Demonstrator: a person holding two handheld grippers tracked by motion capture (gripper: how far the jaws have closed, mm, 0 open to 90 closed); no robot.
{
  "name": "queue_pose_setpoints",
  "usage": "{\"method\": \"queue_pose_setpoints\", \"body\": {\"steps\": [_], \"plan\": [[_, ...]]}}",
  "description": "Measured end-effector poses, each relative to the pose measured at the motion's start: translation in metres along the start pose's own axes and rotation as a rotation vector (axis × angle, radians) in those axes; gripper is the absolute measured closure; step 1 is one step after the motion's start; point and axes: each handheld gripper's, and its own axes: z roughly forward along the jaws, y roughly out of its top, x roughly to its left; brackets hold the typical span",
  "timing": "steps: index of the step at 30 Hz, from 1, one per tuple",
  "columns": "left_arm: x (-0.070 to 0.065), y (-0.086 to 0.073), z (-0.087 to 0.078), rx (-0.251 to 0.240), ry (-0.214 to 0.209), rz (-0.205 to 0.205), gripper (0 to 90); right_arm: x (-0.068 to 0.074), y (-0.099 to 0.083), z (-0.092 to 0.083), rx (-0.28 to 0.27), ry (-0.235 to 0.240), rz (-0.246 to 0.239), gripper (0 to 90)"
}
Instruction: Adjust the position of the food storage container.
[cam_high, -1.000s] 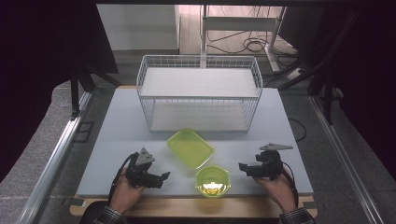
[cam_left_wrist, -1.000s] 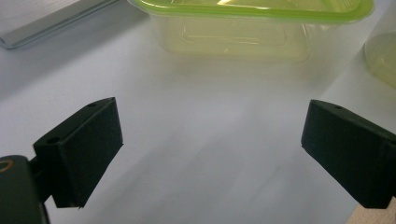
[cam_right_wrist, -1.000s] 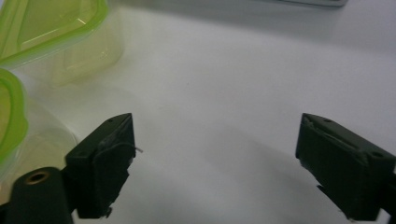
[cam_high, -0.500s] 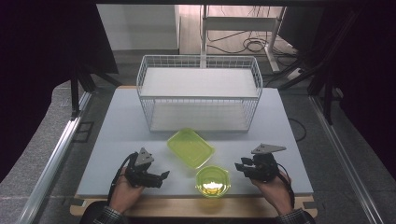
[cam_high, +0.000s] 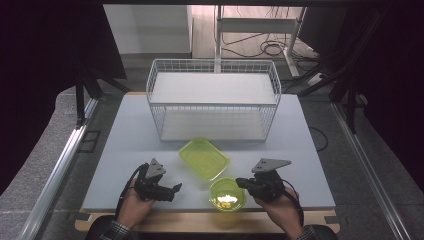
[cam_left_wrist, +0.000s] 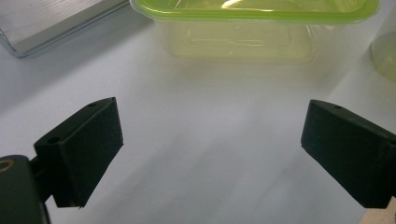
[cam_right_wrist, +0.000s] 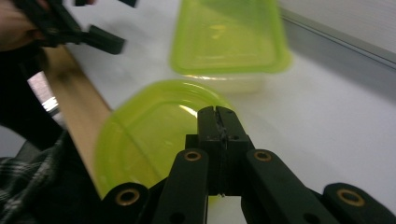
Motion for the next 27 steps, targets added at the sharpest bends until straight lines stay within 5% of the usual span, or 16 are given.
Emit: {"method": "queue_pose_setpoints", "body": {"steps": [4, 17, 27], "plan": [[0.000, 0.000, 0.001, 0.006, 0.001, 0.005, 5.3, 0.017, 0.005, 0.008, 0.003, 0.072, -0.021, 88.7], [-0.002, 0.000, 0.002, 0.018, 0.001, 0.025, 5.5, 0.058, 0.011, 0.046, 0.063, 0.198, -0.076, 88.3], [-0.003, 0.000, 0.003, 0.026, 0.000, 0.033, 5.6, 0.062, 0.005, 0.062, 0.114, 0.197, -0.100, 88.4]]}}
